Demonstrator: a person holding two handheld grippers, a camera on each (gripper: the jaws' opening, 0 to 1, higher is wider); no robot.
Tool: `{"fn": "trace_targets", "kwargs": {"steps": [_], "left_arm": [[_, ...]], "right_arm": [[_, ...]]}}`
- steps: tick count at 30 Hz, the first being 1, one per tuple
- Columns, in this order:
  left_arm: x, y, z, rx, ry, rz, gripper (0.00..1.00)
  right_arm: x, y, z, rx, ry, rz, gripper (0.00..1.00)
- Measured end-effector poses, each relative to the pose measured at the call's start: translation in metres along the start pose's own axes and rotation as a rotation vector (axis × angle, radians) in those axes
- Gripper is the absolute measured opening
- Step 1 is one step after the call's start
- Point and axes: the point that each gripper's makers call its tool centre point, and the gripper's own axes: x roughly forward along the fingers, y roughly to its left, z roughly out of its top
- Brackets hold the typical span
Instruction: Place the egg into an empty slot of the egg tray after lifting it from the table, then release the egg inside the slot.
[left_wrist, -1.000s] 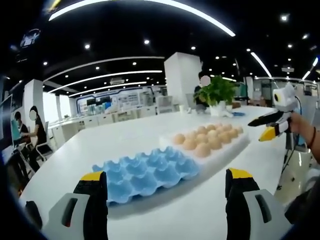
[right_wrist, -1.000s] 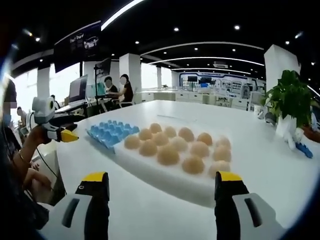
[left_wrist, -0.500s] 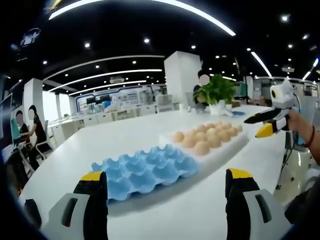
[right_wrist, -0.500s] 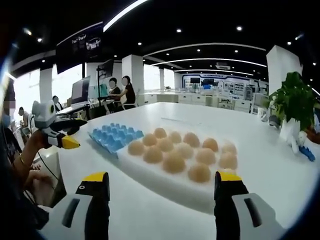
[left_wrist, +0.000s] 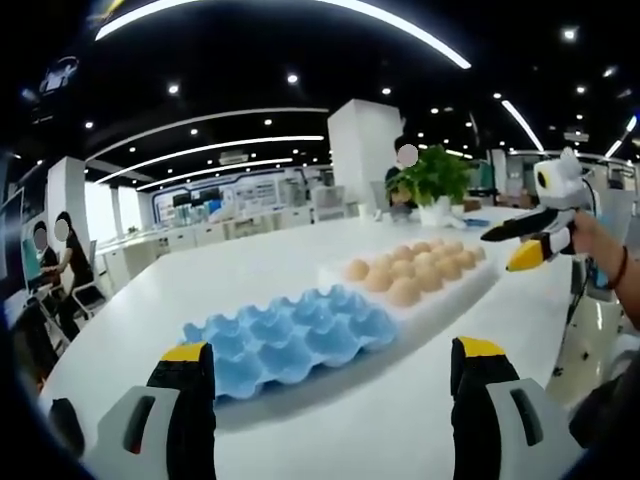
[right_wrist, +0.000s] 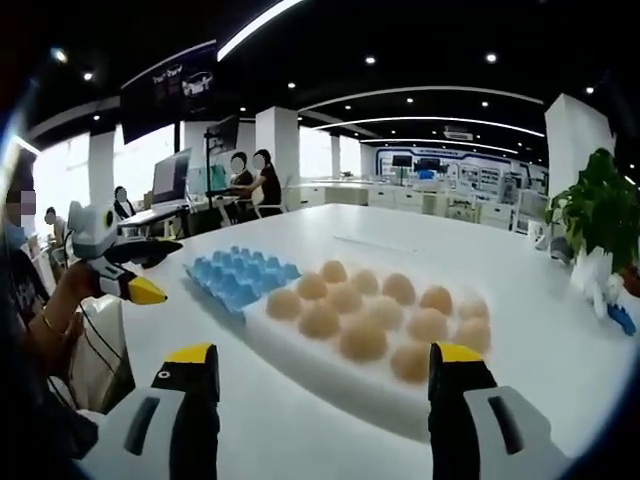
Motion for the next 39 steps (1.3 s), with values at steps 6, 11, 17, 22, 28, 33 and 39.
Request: {"fn": "trace_targets", "kwargs": {"steps": [6, 11, 17, 22, 28, 33, 39], "left_arm": [[0.000, -0.002, -0.001, -0.004, 0.003, -0.002, 1.00], [0.000, -0.004, 0.004, -0.039, -0.018, -0.033, 1.00], [-0.004, 0.000, 0.010, -0.059, -0.041, -0.027, 1.00], [-0.005, 0.001, 0.007, -0.062, -0.030, -0.024, 1.00], [-0.006, 0.001, 0.004, -0.059, -0.019, -0.020, 1.00], [-0.005, 0.001, 0.003, -0.058, -0.015, -0.025, 1.00], [-0.005, 0.000, 0.002, -0.053, -0.008, -0.027, 1.00]], "right_arm": [[0.005, 0.000, 0.005, 0.001, -0.004, 0.004, 0.89], [0.010, 0.000, 0.008, 0.000, -0.006, 0.007, 0.89], [0.017, 0.003, 0.012, 0.004, -0.009, 0.015, 0.88], [0.023, 0.007, 0.017, 0.018, -0.014, 0.034, 0.87], [0.029, 0.011, 0.020, 0.008, -0.004, 0.045, 0.86], [0.034, 0.014, 0.021, -0.002, 0.007, 0.058, 0.86], [0.042, 0.017, 0.020, -0.009, 0.022, 0.071, 0.85]]}}
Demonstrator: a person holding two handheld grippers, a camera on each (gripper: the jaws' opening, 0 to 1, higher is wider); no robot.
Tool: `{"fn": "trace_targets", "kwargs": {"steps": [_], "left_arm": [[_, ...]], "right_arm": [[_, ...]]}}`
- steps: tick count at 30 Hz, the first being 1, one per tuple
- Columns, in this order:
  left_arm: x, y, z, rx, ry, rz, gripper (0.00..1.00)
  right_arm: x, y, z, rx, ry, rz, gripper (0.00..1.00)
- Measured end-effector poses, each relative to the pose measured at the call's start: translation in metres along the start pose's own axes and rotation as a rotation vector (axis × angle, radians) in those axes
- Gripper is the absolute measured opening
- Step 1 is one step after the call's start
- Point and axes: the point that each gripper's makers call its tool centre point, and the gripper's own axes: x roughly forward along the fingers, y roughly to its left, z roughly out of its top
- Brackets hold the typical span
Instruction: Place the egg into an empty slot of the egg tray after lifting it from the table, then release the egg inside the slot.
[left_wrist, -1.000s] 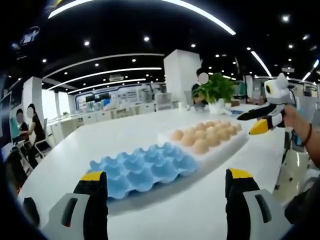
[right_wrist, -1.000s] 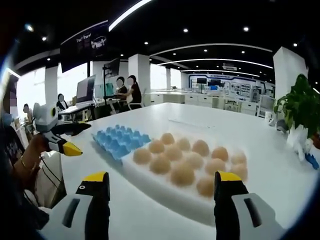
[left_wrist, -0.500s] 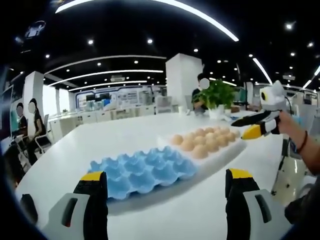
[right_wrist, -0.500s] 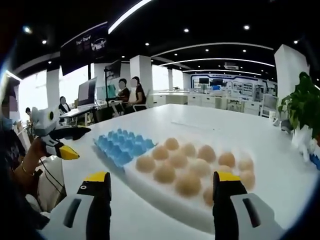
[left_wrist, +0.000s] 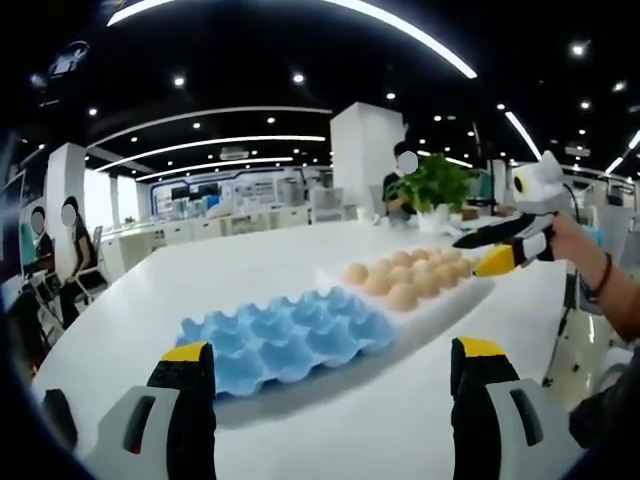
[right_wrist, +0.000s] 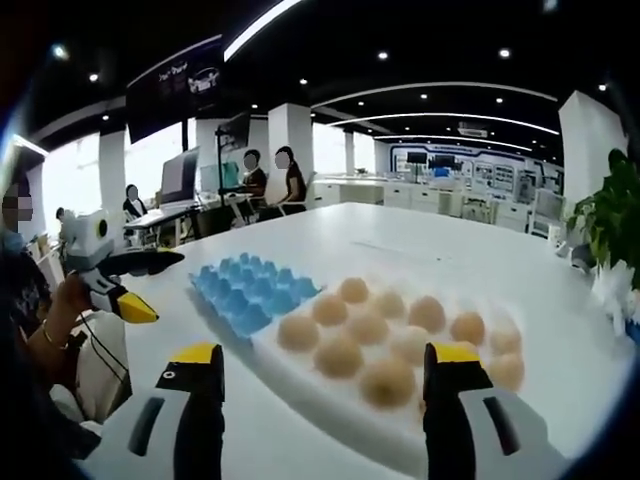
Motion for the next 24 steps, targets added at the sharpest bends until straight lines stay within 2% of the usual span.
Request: {"fn": "trace_targets", "kwargs": {"steps": [10, 17, 20, 24], "left_arm": [[0.000, 0.000, -0.003, 0.018, 0.018, 0.000, 1.00], [0.001, 0.001, -0.005, 0.024, 0.027, 0.007, 1.00], [0.001, 0.001, -0.004, 0.024, 0.027, 0.007, 1.00], [0.002, 0.001, -0.005, 0.019, 0.027, 0.004, 0.99]], "right_arm": [[0.011, 0.003, -0.001, -0.006, 0.011, 0.010, 0.83], [0.018, 0.002, 0.002, 0.012, -0.003, 0.014, 0.80], [0.020, 0.000, 0.008, 0.023, -0.031, 0.003, 0.78], [0.024, -0.002, 0.008, 0.027, -0.027, 0.001, 0.78]]}}
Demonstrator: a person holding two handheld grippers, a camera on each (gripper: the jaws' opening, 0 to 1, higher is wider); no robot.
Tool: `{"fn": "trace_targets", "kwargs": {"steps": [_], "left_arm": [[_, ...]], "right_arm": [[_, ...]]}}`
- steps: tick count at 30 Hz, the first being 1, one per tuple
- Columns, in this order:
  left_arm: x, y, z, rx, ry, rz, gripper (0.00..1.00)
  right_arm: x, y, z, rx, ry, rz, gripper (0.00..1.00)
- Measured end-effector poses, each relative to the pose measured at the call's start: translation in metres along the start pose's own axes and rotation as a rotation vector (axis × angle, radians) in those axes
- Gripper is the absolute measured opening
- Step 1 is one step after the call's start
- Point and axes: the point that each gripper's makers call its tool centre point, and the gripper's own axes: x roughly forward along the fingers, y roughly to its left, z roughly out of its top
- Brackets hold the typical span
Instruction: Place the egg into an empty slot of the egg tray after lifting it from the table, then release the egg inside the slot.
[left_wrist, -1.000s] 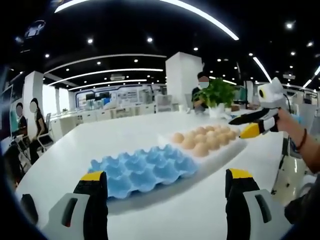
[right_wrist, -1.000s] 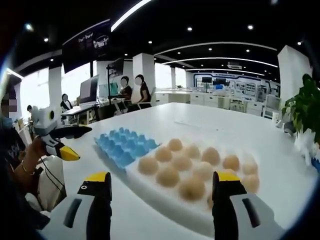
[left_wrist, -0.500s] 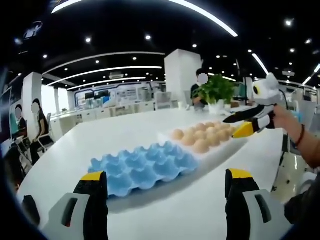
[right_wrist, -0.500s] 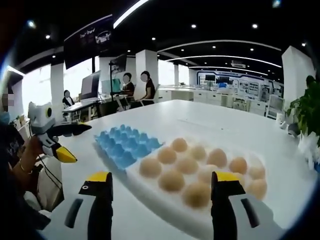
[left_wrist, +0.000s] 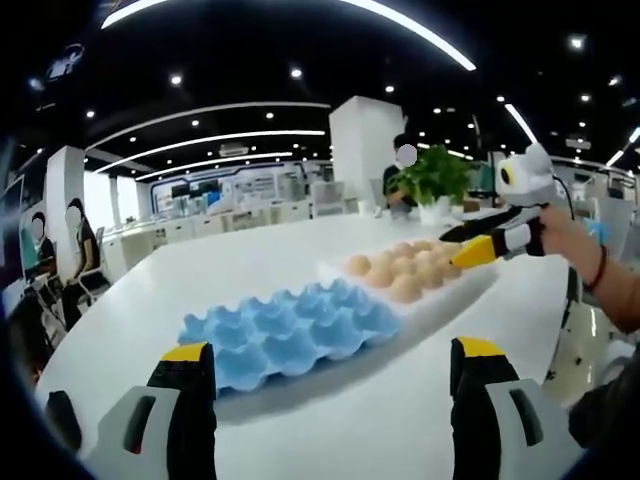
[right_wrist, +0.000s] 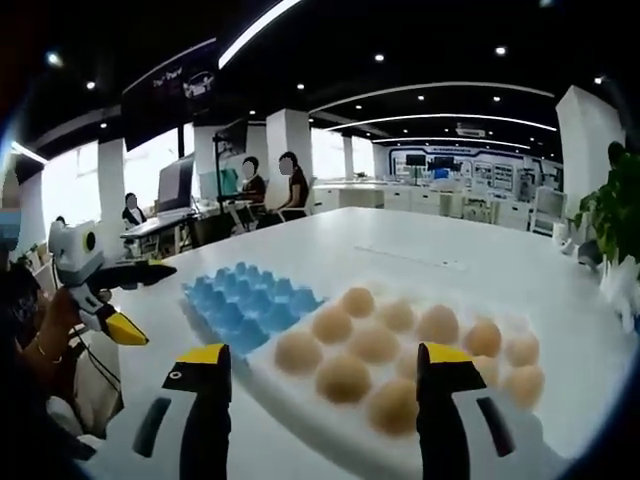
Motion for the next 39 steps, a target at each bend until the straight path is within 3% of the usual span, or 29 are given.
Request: {"fn": "trace_targets", "kwargs": {"steps": [16, 39], "left_arm": [[0.007, 0.020, -0.005, -0.004, 0.016, 0.005, 0.99], [0.008, 0.021, -0.003, -0.011, 0.012, 0.002, 0.99]], "right_arm": [[0.017, -0.003, 0.004, 0.016, -0.012, -0.015, 0.78], [0.049, -0.001, 0.009, 0.013, -0.004, 0.001, 0.76]]}}
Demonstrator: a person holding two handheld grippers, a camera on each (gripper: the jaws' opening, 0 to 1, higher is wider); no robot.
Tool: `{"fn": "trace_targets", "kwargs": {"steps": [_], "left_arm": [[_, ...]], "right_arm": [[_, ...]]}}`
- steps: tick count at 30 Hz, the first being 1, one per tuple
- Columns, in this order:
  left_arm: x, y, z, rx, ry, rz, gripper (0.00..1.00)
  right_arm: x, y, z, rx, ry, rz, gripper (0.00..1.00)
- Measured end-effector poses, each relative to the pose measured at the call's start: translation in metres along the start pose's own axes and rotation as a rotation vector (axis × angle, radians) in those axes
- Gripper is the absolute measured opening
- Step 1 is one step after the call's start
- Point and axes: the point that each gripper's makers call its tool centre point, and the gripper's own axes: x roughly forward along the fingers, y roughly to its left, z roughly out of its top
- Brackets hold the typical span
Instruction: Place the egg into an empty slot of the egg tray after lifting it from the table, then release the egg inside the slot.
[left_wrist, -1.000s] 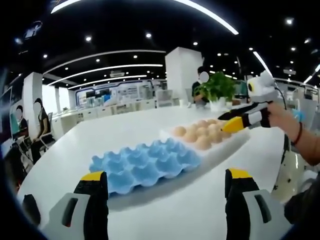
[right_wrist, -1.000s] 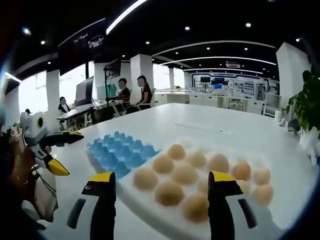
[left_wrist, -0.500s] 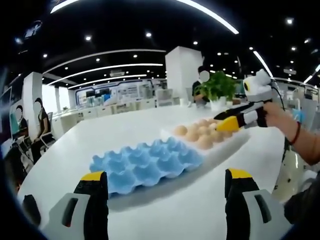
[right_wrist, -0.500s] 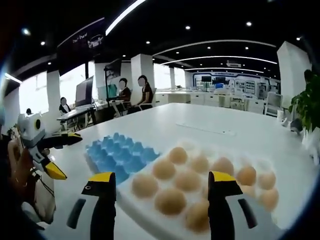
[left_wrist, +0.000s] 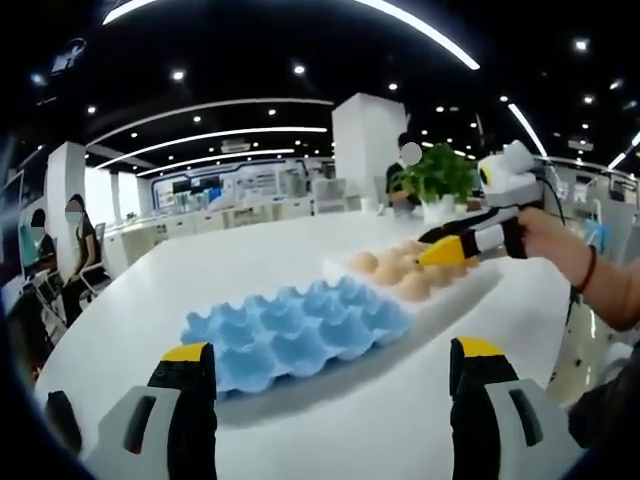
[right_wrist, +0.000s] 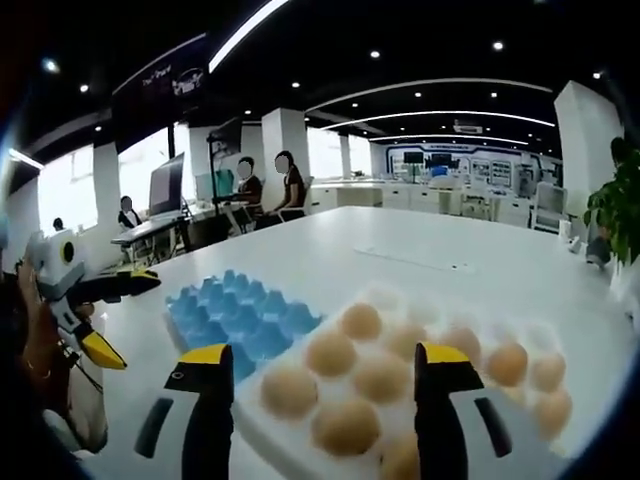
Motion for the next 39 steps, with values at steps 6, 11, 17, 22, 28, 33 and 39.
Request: {"fn": "trace_targets", "kwargs": {"steps": [6, 11, 17, 22, 28, 33, 39], "left_arm": [[-0.001, 0.001, -0.001, 0.003, 0.007, 0.006, 0.99], [-0.003, 0.003, -0.004, 0.007, 0.022, 0.014, 0.99], [-0.005, -0.001, -0.003, 0.008, 0.022, 0.016, 0.99], [-0.004, -0.004, -0.004, 0.008, 0.024, 0.011, 0.99], [-0.003, -0.009, -0.006, 0.012, 0.033, 0.003, 0.99], [-0.002, -0.009, -0.005, 0.009, 0.030, 0.001, 0.99], [-0.001, -0.007, -0.004, 0.010, 0.028, 0.003, 0.98]], "right_arm": [[0.007, -0.001, -0.001, -0.009, 0.000, -0.009, 0.74], [0.017, -0.007, 0.000, 0.002, 0.001, -0.020, 0.72], [0.025, -0.009, 0.001, -0.031, -0.002, -0.042, 0.71], [0.029, -0.010, -0.002, -0.048, 0.010, -0.063, 0.69], [0.034, -0.010, 0.001, -0.025, -0.004, -0.052, 0.65], [0.043, -0.012, 0.001, -0.018, 0.002, -0.053, 0.64], [0.047, -0.018, 0.002, -0.007, 0.003, -0.069, 0.61]]}}
